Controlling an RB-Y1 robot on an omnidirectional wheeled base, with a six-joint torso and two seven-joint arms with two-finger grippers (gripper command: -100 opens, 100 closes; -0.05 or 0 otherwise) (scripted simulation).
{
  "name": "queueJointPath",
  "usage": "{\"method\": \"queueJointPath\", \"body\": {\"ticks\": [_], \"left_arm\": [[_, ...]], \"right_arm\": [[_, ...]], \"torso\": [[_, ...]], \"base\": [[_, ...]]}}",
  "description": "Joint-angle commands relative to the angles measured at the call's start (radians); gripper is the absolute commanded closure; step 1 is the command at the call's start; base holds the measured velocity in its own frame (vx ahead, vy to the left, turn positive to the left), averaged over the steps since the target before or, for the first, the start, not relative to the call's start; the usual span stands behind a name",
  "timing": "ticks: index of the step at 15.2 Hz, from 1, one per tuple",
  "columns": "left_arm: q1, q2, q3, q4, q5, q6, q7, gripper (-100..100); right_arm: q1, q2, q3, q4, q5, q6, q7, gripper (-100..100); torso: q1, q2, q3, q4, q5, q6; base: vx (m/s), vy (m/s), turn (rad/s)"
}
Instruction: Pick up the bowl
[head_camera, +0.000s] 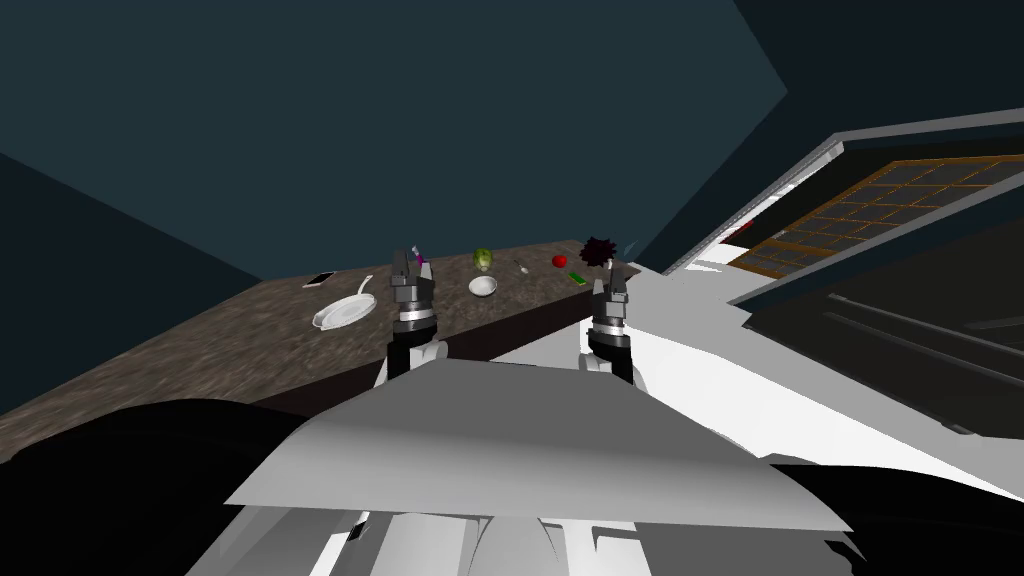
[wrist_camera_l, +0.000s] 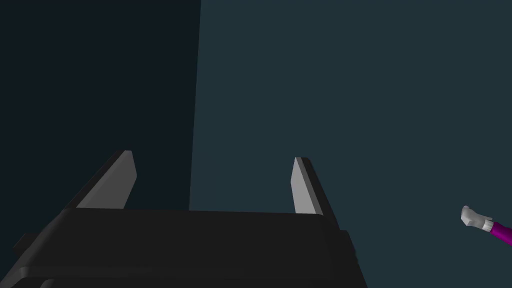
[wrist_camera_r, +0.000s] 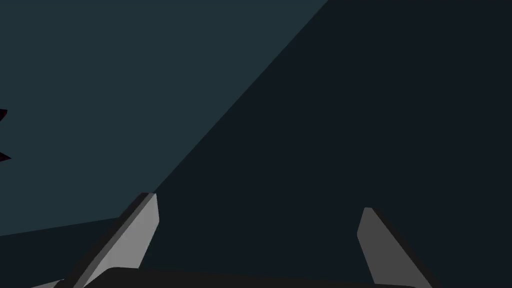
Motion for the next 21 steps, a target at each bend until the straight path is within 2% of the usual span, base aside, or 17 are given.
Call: {"method": "queueJointPath", "body": {"ticks": [1, 2, 5, 6, 7, 8, 9, 10, 11, 12, 13, 14, 16, 17, 18, 19, 21], "left_arm": [[-0.005, 0.045, 0.001, 0.005, 0.004, 0.017, 0.003, -100], [-0.005, 0.045, 0.001, 0.005, 0.004, 0.017, 0.003, -100], [-0.017, 0.109, 0.004, 0.018, 0.015, 0.058, 0.012, -100], [-0.026, 0.141, 0.006, 0.027, 0.022, 0.086, 0.017, -100], [-0.026, 0.141, 0.006, 0.027, 0.022, 0.086, 0.017, -100], [-0.036, 0.172, 0.008, 0.037, 0.031, 0.119, 0.024, -100], [-0.036, 0.172, 0.008, 0.037, 0.031, 0.119, 0.024, -100], [-0.047, 0.203, 0.011, 0.049, 0.041, 0.154, 0.032, -100], [-0.047, 0.203, 0.011, 0.049, 0.041, 0.157, 0.032, -100], [-0.060, 0.233, 0.013, 0.062, 0.052, 0.192, 0.040, -100], [-0.060, 0.233, 0.013, 0.062, 0.052, 0.200, 0.040, -100], [-0.074, 0.262, 0.016, 0.077, 0.064, 0.230, 0.049, -100], [-0.074, 0.262, 0.016, 0.077, 0.064, 0.246, 0.049, -100], [-0.089, 0.291, 0.020, 0.092, 0.078, 0.282, 0.060, -100], [-0.089, 0.291, 0.020, 0.092, 0.078, 0.296, 0.060, -100], [-0.105, 0.320, 0.023, 0.109, 0.092, 0.323, 0.070, -100], [-0.105, 0.320, 0.023, 0.109, 0.092, 0.350, 0.070, -100]], "right_arm": [[0.000, 0.000, 0.000, 0.000, 0.000, 0.000, 0.000, 0], [0.000, 0.000, 0.000, 0.000, 0.000, 0.000, 0.000, 0], [0.000, 0.000, 0.000, 0.000, 0.000, 0.000, 0.000, 0], [0.000, 0.000, 0.000, 0.000, 0.000, 0.000, 0.000, 0], [0.000, 0.000, 0.000, 0.000, 0.000, 0.000, 0.000, 0], [0.000, 0.000, 0.000, 0.000, 0.000, 0.000, 0.000, 0], [0.000, 0.000, 0.000, 0.000, 0.000, 0.000, 0.000, 0], [0.000, 0.000, 0.000, 0.000, 0.000, 0.000, 0.000, 0], [0.000, 0.000, 0.000, 0.000, 0.000, 0.000, 0.000, 0], [0.000, 0.000, 0.000, 0.000, 0.000, 0.000, 0.000, 0], [0.000, 0.000, 0.000, 0.000, 0.000, 0.000, 0.000, 0], [0.000, 0.000, 0.000, 0.000, 0.000, 0.000, 0.000, 0], [0.000, 0.000, 0.000, 0.000, 0.000, 0.000, 0.000, 0], [0.000, 0.000, 0.000, 0.000, 0.000, 0.000, 0.000, 0], [0.000, 0.000, 0.000, 0.000, 0.000, 0.000, 0.000, 0], [0.000, 0.000, 0.000, 0.000, 0.000, 0.000, 0.000, 0], [0.000, 0.000, 0.000, 0.000, 0.000, 0.000, 0.000, 0]], "torso": [[0.000, 0.000, 0.000, 0.000, 0.000, 0.000], [0.000, 0.000, 0.000, 0.000, 0.000, 0.000], [0.000, 0.000, 0.000, 0.000, 0.000, 0.000], [-0.001, 0.000, 0.000, 0.000, 0.000, 0.000], [-0.001, 0.000, 0.000, 0.000, 0.000, 0.000], [-0.001, 0.000, 0.000, 0.000, 0.000, 0.000], [-0.001, 0.000, 0.000, 0.000, 0.000, 0.000], [-0.001, 0.000, 0.000, 0.000, 0.000, 0.000], [-0.001, 0.000, 0.000, 0.000, 0.000, 0.000], [-0.001, 0.000, 0.000, 0.000, 0.000, 0.000], [-0.001, 0.000, 0.000, 0.000, 0.000, 0.000], [-0.001, 0.000, 0.000, 0.000, 0.000, 0.000], [-0.002, 0.000, 0.000, 0.000, 0.000, 0.000], [-0.002, 0.000, 0.000, 0.000, 0.000, 0.000], [-0.001, -0.001, 0.000, 0.000, 0.000, 0.000], [-0.001, -0.001, 0.000, 0.000, 0.000, 0.000], [-0.002, -0.001, 0.000, 0.000, 0.000, 0.000]], "base": [[0.000, 0.000, 0.000], [0.000, -0.008, -0.006], [0.000, -0.014, -0.007], [0.000, -0.017, -0.009], [0.000, -0.018, -0.007], [-0.001, -0.020, -0.010], [0.000, -0.020, -0.008], [0.000, -0.023, -0.011], [0.001, -0.021, -0.010], [0.002, -0.023, -0.013], [0.002, -0.023, -0.014], [0.001, -0.029, -0.019], [0.002, -0.025, -0.007], [0.004, -0.023, -0.012], [0.004, -0.024, -0.017], [0.004, -0.029, -0.019], [0.002, -0.026, -0.010]]}}
